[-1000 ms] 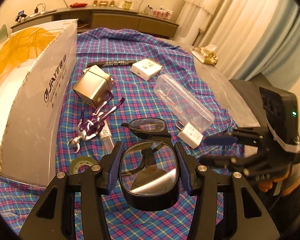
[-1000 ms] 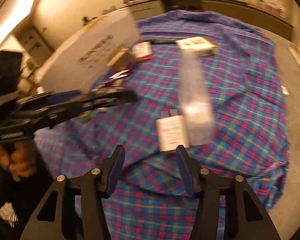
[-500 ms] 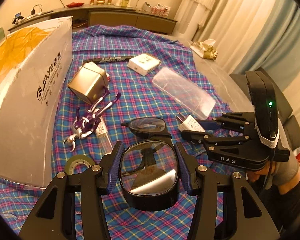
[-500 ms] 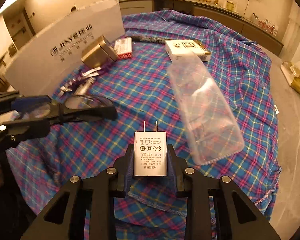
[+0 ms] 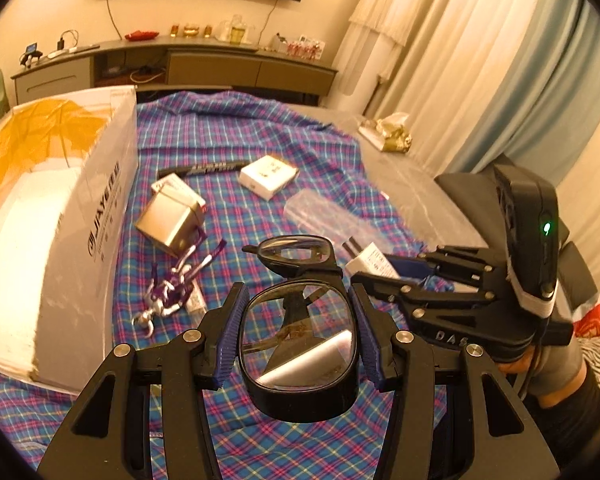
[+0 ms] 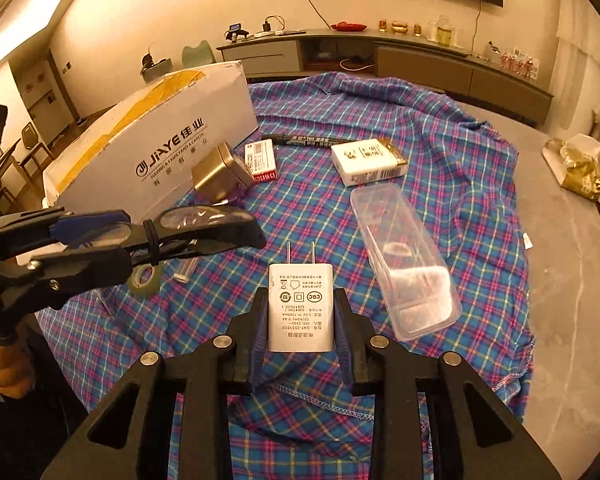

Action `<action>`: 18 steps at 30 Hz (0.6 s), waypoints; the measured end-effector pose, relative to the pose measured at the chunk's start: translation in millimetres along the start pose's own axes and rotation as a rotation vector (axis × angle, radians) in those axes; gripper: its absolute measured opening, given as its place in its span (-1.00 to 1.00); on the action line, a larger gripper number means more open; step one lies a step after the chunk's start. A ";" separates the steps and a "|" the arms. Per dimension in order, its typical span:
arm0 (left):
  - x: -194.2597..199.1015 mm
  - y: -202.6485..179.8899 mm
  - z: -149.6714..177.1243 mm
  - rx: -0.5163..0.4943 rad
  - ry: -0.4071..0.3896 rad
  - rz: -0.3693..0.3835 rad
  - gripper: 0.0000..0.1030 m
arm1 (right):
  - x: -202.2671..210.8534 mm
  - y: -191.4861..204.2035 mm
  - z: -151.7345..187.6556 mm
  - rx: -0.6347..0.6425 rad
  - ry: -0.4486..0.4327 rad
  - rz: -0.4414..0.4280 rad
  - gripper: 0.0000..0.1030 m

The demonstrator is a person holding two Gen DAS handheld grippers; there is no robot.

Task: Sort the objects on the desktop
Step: 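Carry the eyeglasses and charger with both tools over the yellow-lined white box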

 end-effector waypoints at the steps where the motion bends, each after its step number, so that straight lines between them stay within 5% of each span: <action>1: 1.5 0.0 -3.8 0.002 -0.009 0.000 0.02 | 1.1 0.9 -0.9 0.004 -0.002 0.007 -0.39; 18: 39.6 26.9 -46.0 0.060 -0.137 -0.007 0.02 | 11.8 43.4 -29.7 0.144 -0.010 0.116 -0.39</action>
Point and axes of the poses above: each gripper's, at about its wrist camera, not at the fingertips, and x roughly against the way its jaws point, y to its left, z to its underside, the point moved 6 cm from there along -x, roughly the way its jaws point, and after that the axes turned 15 degrees about -y, right-handed, at the moved point
